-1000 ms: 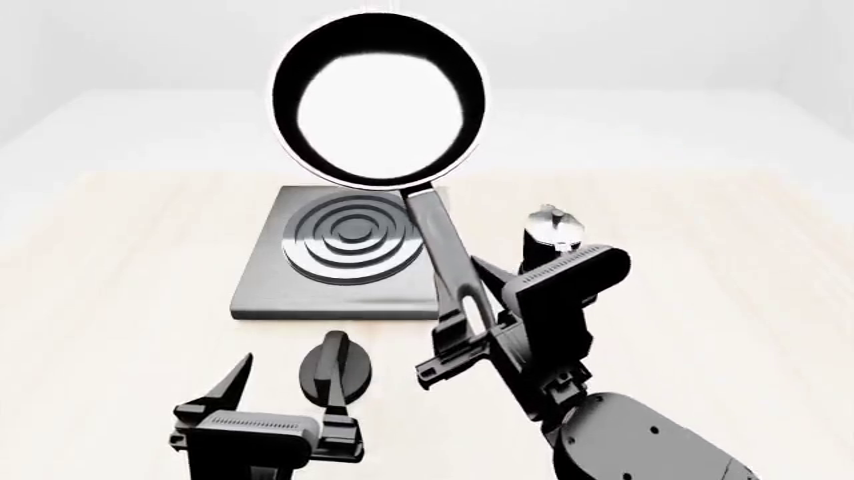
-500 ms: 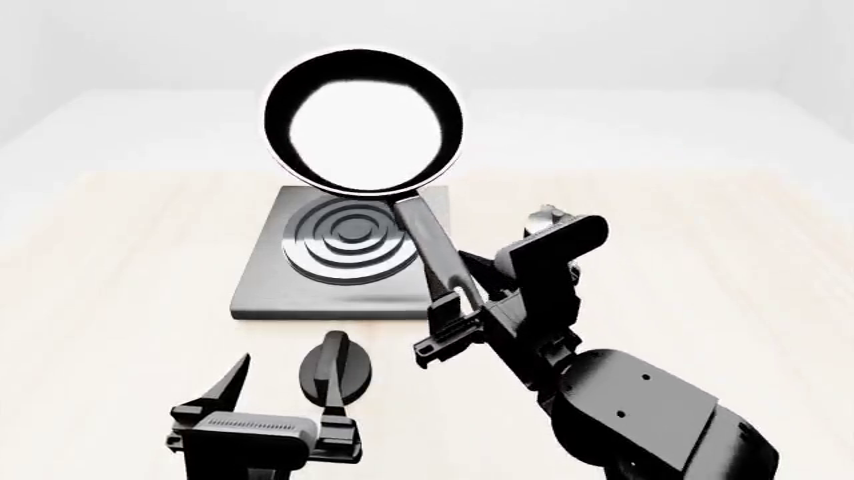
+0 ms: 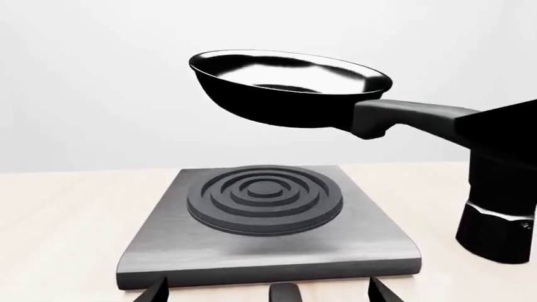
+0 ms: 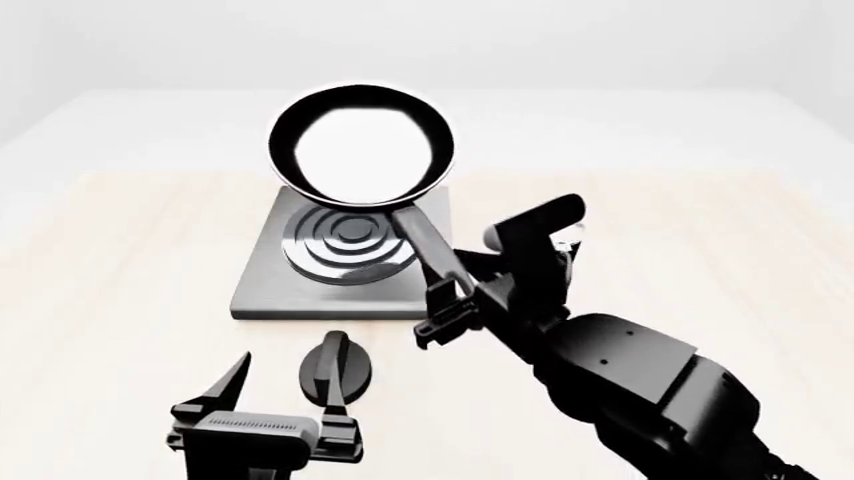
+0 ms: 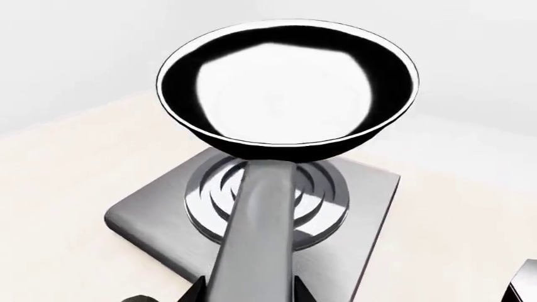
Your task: Put the frying pan on the stove.
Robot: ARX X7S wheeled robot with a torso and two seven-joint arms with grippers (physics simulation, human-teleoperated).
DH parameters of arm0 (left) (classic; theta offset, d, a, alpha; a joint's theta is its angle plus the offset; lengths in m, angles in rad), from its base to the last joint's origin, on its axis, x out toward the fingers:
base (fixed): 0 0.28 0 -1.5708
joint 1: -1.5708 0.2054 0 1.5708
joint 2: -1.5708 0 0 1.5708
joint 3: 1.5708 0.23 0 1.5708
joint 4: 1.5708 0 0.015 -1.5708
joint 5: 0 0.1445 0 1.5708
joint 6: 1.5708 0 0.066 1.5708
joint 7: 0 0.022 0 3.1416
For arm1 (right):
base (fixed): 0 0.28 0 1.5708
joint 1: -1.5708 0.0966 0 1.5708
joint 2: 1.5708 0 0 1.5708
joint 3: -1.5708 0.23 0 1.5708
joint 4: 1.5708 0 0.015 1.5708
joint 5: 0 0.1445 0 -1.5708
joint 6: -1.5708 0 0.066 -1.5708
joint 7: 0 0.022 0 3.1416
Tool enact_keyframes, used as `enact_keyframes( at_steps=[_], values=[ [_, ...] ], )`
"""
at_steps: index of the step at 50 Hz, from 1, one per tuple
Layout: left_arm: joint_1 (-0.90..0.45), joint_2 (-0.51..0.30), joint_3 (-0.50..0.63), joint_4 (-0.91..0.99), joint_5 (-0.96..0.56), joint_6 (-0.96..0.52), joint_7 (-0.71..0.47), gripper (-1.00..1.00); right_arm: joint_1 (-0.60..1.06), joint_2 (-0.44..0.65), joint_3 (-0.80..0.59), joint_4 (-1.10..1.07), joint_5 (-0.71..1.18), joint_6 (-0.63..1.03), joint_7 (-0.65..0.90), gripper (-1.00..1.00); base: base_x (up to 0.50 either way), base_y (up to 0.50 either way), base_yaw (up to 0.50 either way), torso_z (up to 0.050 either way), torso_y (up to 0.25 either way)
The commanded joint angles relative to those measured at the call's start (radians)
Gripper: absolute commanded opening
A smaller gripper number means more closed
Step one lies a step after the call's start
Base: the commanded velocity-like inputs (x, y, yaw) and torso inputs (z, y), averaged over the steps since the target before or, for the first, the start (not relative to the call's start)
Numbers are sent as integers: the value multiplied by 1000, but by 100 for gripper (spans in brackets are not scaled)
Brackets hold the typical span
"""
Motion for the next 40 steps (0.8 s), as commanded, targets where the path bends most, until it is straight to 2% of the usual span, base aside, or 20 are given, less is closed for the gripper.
enact_keyframes(
  at_steps=[1,21,40],
  values=[
    [-2,-4,-3,2,-5,0,-3,100,87,-22,8,45,-50,43,-3,-100,0,0,0,0,10],
    [9,-10,-3,20,-15,7,-9,100,189,-48,-21,67,-41,137,2,-100,0,0,0,1,2],
    [21,-25,-8,53,-19,1,-23,100,183,-78,-38,154,-65,90,-40,-100,0,0,0,1,2]
  ],
)
